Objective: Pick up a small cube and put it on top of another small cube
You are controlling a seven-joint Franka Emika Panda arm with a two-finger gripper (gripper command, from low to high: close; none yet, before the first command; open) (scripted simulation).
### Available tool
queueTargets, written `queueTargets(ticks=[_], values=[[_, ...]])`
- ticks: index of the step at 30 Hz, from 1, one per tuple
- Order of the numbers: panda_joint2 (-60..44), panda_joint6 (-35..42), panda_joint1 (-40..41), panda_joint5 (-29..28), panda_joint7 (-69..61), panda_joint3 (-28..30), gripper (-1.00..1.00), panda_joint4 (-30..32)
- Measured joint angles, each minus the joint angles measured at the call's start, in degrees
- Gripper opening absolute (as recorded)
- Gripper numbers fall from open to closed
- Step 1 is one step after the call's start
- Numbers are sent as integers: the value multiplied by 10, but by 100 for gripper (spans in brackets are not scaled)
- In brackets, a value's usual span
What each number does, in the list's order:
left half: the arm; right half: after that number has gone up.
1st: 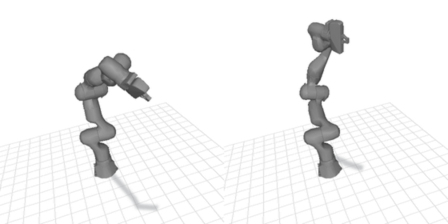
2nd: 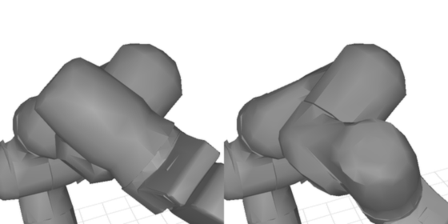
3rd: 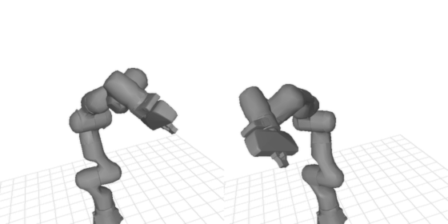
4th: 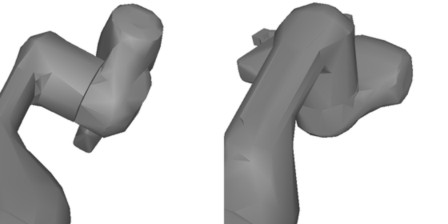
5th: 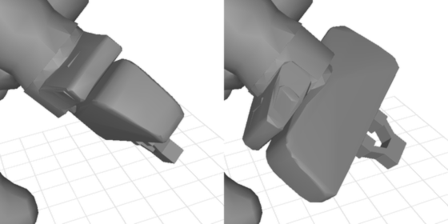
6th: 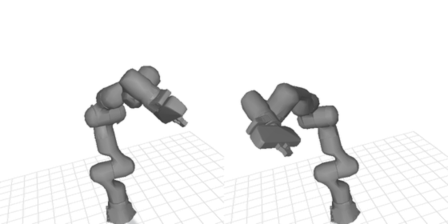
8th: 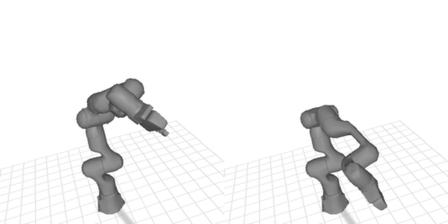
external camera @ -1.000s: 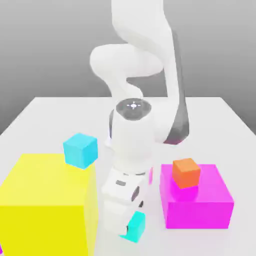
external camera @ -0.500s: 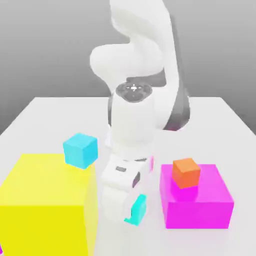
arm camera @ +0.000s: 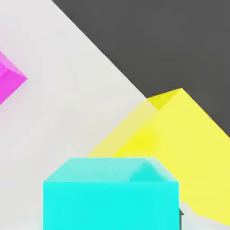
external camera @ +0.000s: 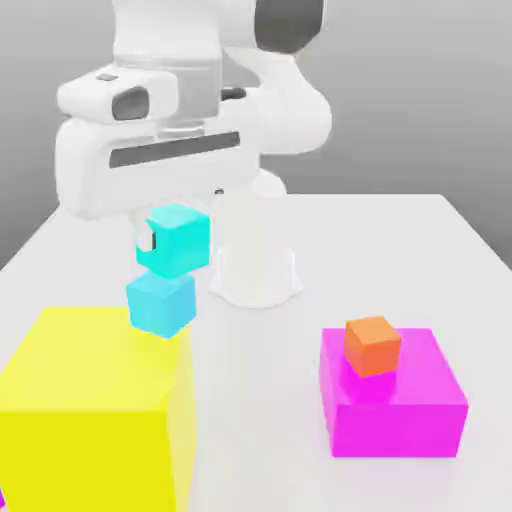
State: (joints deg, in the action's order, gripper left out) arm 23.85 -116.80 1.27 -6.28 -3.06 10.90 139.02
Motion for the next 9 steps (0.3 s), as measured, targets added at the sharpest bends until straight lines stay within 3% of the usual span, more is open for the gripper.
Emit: queueTargets(ticks=[5, 6, 9], values=[[-30, -73, 5, 13, 2, 12, -100, 57], [-35, -86, 5, 14, 2, 13, 100, 65], [-35, -86, 5, 14, 2, 13, 100, 65]])
